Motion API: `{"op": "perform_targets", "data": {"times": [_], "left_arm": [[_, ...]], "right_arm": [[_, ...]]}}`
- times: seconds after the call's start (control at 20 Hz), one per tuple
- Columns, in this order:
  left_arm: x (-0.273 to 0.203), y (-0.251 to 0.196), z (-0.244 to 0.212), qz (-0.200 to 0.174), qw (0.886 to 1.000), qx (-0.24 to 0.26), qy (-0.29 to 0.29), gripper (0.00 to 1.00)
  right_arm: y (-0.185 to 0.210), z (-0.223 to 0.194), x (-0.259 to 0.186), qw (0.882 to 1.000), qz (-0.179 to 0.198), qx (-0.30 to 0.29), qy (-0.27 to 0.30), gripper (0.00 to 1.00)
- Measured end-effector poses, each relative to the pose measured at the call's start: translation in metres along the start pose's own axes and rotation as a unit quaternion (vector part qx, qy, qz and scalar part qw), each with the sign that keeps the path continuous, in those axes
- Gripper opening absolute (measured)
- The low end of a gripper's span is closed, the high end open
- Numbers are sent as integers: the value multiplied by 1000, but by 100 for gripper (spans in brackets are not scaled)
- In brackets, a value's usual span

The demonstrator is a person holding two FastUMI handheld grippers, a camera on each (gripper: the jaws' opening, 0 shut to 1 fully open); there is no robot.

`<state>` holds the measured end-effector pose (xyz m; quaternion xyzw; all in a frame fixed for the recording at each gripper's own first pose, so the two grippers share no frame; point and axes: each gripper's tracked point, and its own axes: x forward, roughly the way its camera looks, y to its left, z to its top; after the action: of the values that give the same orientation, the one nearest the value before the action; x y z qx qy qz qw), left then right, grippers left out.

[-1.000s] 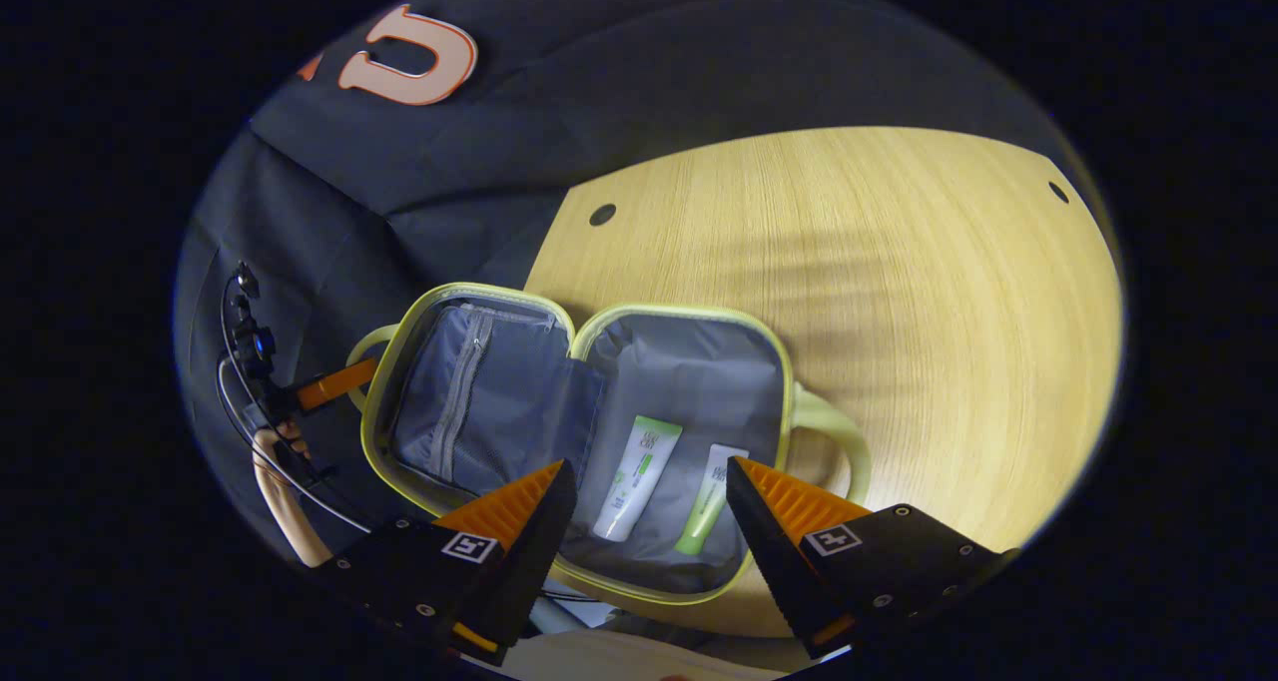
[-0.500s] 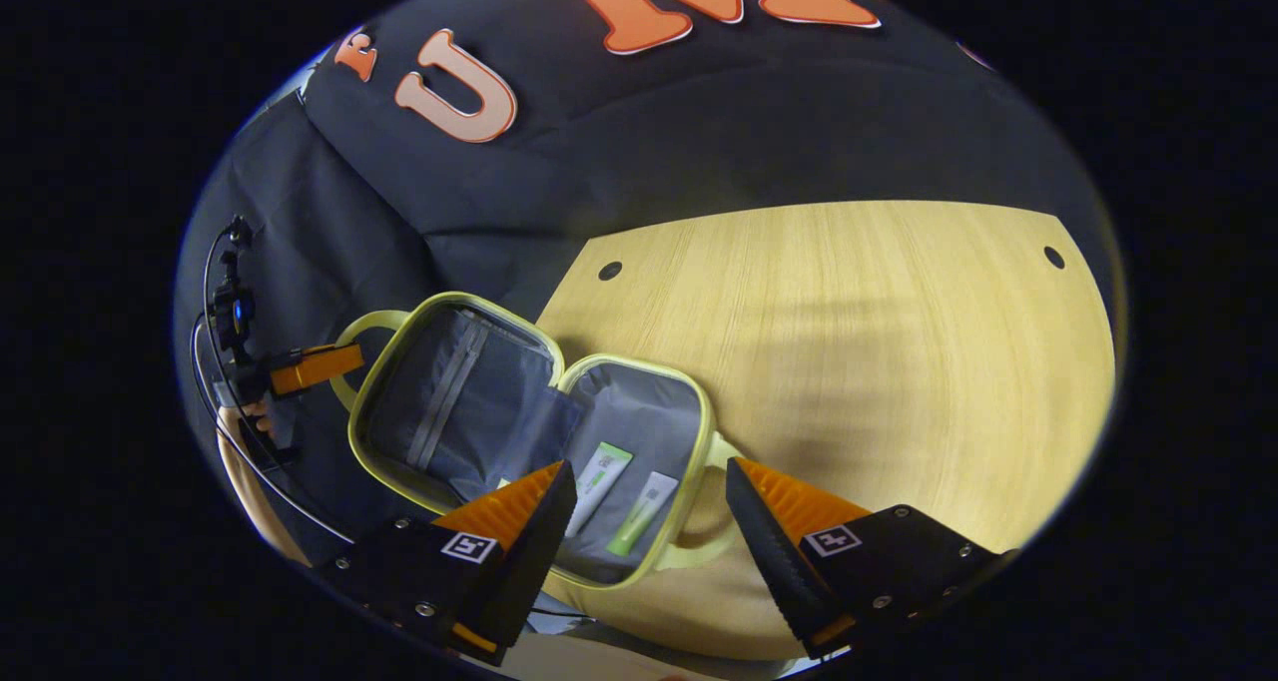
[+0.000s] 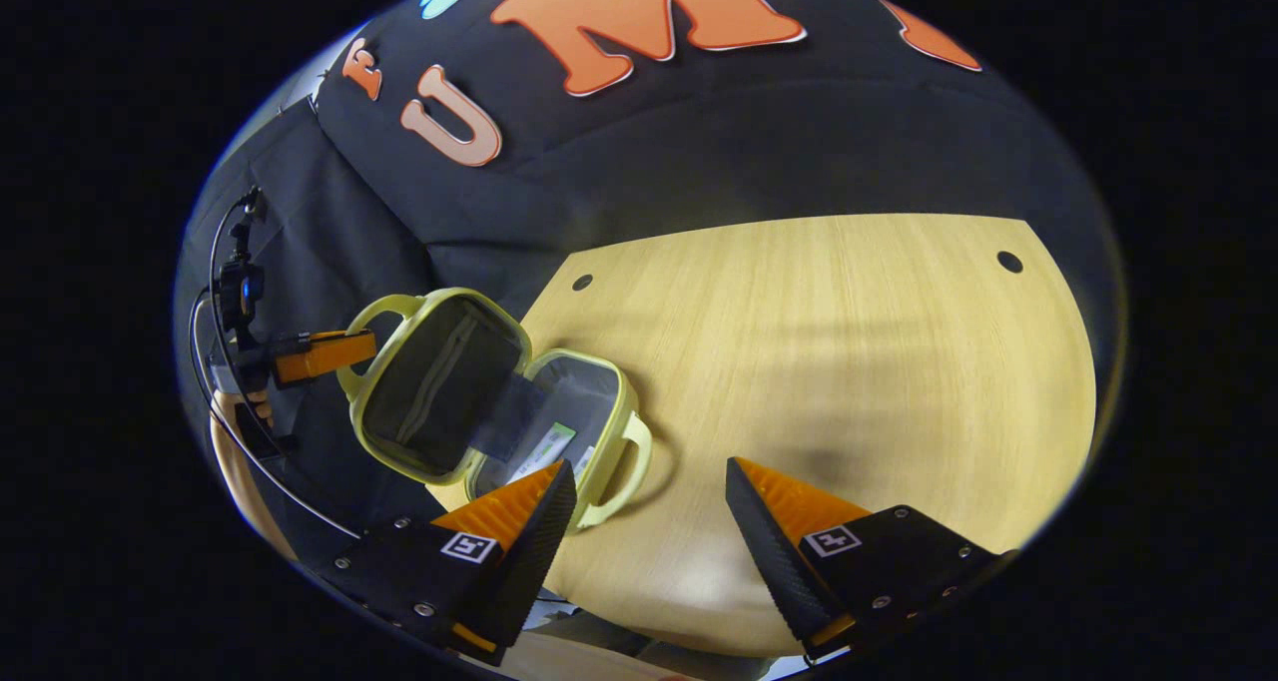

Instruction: First open the suitcase, pack the skin care products into it, and then close the suitcase.

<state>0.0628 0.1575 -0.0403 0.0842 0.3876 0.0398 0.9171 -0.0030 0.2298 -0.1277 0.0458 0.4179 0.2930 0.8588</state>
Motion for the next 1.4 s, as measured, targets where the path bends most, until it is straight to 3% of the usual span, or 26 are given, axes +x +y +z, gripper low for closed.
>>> {"op": "perform_targets", "data": {"times": [0.2, 0.4, 0.65, 0.7, 0.95, 1.2, 1.3, 1.4], "left_arm": [[17, -64, -3, -18, 1000, 6, 4, 11], [42, -136, -13, -62, 998, 6, 22, 12], [89, -198, -58, -89, 994, 8, 68, 12], [85, -180, -54, -88, 993, 7, 75, 12], [111, -183, -75, -80, 990, 2, 114, 12], [120, -186, -78, -71, 991, -12, 113, 12], [116, -181, -67, -49, 994, -14, 96, 23], [103, -183, -44, -51, 996, -25, 63, 86]], "right_arm": [[-35, -7, -27, 1000, -15, 5, -4, 96], [-68, -21, -50, 999, -29, 16, -4, 96], [-105, -34, -67, 998, -54, 27, -6, 96], [-110, -38, -70, 998, -57, 30, -5, 96], [-126, -54, -74, 997, -70, 38, 2, 96], [-133, -65, -71, 996, -82, 30, 11, 96], [-132, -58, -66, 995, -94, 17, 4, 96], [-131, -43, -66, 994, -112, 4, -15, 96]]}}
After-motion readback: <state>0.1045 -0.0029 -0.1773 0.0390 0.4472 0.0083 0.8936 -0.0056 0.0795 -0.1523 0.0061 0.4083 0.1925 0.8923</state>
